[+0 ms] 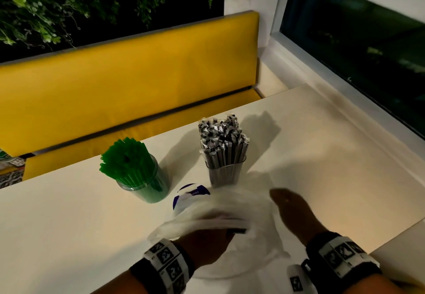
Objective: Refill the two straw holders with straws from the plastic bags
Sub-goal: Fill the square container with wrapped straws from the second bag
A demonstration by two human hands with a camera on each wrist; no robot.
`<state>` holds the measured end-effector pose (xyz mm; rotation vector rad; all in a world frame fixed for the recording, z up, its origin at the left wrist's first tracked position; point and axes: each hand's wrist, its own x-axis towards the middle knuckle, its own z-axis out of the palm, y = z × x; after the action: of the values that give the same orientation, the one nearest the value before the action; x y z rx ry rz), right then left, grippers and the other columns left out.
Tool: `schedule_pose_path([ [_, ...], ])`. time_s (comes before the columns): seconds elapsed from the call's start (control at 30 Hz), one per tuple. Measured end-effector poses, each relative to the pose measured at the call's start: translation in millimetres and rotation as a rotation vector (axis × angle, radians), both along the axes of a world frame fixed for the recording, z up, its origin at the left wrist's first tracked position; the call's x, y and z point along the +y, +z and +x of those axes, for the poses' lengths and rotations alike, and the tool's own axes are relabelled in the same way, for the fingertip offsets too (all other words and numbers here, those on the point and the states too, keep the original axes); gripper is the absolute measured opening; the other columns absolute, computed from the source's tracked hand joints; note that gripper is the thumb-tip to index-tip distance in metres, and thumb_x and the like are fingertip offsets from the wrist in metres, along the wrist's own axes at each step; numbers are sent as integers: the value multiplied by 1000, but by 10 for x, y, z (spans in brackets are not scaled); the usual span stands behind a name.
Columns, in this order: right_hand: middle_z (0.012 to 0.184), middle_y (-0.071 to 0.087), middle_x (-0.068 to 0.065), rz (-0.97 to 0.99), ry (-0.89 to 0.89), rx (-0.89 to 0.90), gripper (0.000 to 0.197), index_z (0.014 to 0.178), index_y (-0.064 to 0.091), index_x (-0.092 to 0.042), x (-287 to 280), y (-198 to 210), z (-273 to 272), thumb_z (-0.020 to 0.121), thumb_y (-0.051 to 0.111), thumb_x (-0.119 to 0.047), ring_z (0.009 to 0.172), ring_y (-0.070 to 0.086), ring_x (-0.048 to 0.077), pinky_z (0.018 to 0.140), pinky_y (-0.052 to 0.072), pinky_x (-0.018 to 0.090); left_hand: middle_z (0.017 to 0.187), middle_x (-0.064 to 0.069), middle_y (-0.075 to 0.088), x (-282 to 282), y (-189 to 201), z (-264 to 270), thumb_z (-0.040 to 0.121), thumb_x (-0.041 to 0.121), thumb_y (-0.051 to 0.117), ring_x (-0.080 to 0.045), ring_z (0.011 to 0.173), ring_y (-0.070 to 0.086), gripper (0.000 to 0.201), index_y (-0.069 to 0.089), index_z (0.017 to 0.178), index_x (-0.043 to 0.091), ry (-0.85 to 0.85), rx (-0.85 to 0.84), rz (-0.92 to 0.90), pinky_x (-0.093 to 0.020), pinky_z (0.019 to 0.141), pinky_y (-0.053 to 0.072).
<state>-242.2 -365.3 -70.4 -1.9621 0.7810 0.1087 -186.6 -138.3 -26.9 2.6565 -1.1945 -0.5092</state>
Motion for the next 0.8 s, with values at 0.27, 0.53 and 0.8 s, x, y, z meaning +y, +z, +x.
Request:
schedule_pose_path([
  [0.27,122,59,-22,113,355,-213,29,120,54,-38,560,415,-67,98,38,-44,110,54,-11,99,42,14,102,15,63,0,-46,177,97,49,52,-6,96,56,19,61,106,35,92,478,-197,-29,95,46],
  [0.53,94,49,-5,-463,320,51,16,111,55,-31,464,-37,89,99,45,-36,76,53,13,71,51,29,93,11,67,-15,620,60,98,37,56,-3,85,63,12,64,100,28,19,656,-508,-16,80,50],
  [0.8,117,53,-3,-744,274,-145,46,125,54,-33,440,346,239,85,44,-54,102,56,16,82,48,36,60,8,48,-29,1346,632,89,63,55,-19,59,49,43,53,64,28,365,483,-1316,-56,70,47],
])
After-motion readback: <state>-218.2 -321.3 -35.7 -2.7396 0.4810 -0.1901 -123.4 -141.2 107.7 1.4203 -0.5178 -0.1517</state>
